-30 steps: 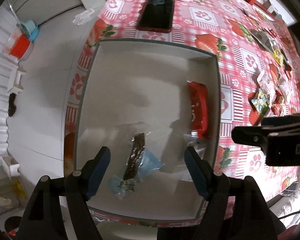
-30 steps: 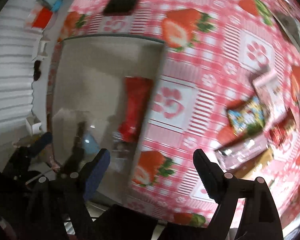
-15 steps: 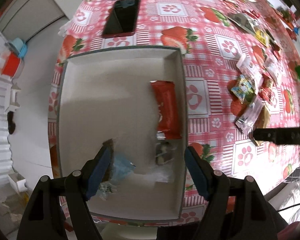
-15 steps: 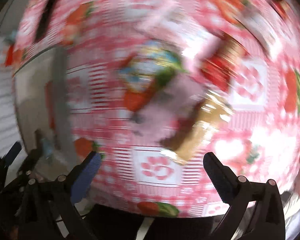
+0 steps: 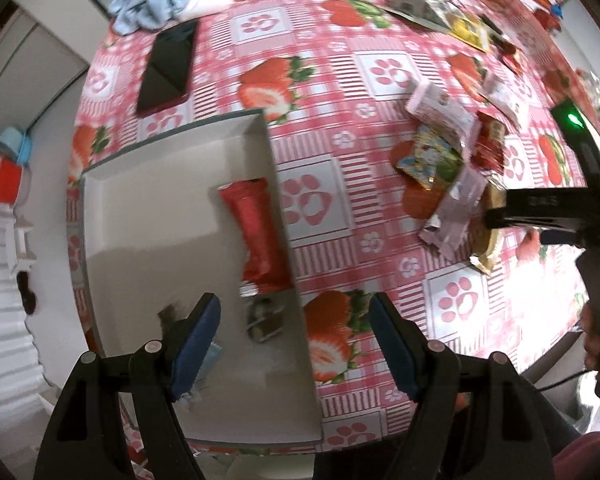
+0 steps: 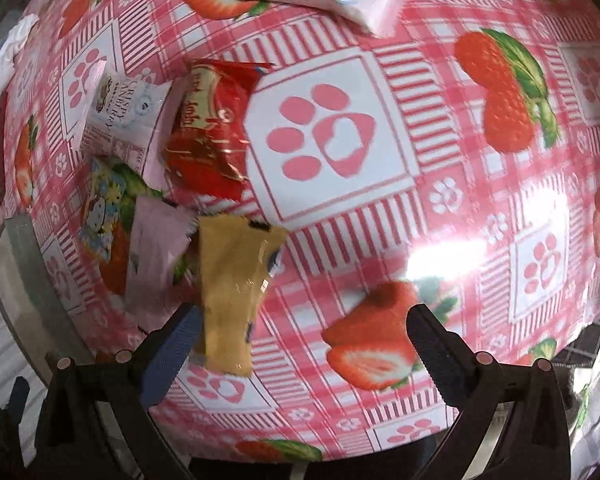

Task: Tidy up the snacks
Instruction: 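Move right gripper onto the yellow bar while left gripper approaches the pink bar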

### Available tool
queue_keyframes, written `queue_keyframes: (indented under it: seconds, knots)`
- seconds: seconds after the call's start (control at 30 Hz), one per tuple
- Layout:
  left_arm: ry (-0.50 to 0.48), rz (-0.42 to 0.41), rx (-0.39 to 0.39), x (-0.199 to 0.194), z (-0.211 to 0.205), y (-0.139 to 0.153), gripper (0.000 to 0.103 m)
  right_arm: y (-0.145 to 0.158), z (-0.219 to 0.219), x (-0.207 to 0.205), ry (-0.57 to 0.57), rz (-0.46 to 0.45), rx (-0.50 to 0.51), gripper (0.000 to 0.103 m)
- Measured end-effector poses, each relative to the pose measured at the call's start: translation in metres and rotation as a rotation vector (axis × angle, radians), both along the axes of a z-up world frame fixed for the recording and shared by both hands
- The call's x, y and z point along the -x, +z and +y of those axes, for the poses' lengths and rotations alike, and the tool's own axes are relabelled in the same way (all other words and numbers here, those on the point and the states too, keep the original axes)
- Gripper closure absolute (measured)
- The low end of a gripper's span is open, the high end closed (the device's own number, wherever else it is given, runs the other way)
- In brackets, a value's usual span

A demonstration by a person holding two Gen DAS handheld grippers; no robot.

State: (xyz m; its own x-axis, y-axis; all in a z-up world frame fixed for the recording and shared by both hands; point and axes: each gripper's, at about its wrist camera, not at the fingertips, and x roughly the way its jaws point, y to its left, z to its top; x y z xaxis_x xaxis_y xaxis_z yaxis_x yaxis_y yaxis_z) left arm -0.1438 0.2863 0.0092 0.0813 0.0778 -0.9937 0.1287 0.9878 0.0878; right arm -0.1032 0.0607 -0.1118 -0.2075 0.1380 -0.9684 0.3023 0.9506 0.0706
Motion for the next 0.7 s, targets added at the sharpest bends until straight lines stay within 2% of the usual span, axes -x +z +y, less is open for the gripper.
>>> queue_keyframes:
  seconds: [0.27, 0.57, 0.7]
  knots:
    - [-0.078, 0.013, 0.007, -0.016, -0.042, -0.010, 0.023, -0.009, 0.016, -0.005, 0.122, -0.023, 0.087, 0.000]
    - [-0.171, 0.031, 0.021, -0.039, -0.104, -0.042, 0.023, -0.008, -0.041, 0.006, 0.122, -0.019, 0.104, 0.000]
    - [-0.215, 0.028, 0.025, -0.051, -0.131, -0.053, 0.023, -0.011, -0.067, 0.012, 0.078, -0.005, 0.079, 0.000]
